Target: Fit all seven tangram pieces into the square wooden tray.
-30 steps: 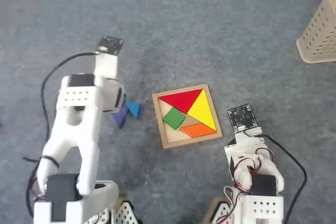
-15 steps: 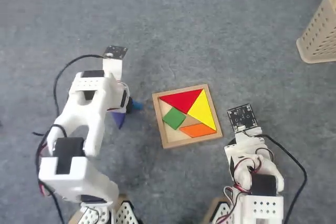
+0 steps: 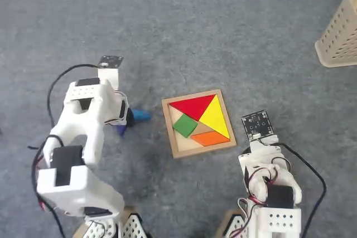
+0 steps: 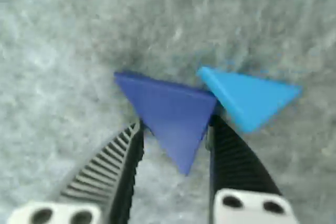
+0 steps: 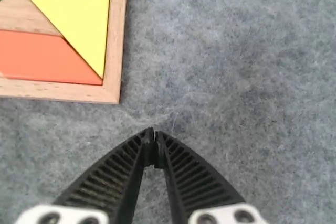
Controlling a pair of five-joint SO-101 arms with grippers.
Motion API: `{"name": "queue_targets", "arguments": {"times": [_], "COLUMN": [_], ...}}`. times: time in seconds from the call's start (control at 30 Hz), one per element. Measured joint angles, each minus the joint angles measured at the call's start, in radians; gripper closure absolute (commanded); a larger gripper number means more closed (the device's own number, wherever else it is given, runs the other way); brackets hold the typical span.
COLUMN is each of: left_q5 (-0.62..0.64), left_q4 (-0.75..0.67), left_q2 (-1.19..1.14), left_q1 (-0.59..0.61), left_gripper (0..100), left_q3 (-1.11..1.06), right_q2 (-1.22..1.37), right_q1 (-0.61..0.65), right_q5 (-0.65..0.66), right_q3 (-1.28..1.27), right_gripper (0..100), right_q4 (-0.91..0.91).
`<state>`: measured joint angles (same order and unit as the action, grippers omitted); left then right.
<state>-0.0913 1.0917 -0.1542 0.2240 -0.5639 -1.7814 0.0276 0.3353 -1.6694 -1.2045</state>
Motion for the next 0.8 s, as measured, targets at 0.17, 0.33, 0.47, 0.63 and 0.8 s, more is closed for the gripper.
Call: {"name": "queue_targets", "arguments": {"times": [0.17,0.33,0.47,0.63,0.8], "left_q5": [-0.014,-0.083,-0.077,-0.012,0.002], "left_q4": [-0.008,0.034,0.043,0.008,-0.011], "left_q2": [0.006,0.13,0.313,0.377,0.236], "left_q1": [0.021,0.074,0.084,0.034,-0.005], "left_gripper": [84,85,82,81,81], "left_q3": [-0.002,-0.021,-0.092,-0.138,-0.103], "right_q2": [0.0,0.0,0.0,0.0,0.0], "right_q1": [0.0,0.0,0.0,0.0,0.0], "right_q5": [0.0,0.0,0.0,0.0,0.0], "right_q3": [0.0,0.0,0.0,0.0,0.0], "right_gripper": [99.2,99.2,99.2,99.2,99.2], "right_q4": [0.0,0.0,0.0,0.0,0.0]}}
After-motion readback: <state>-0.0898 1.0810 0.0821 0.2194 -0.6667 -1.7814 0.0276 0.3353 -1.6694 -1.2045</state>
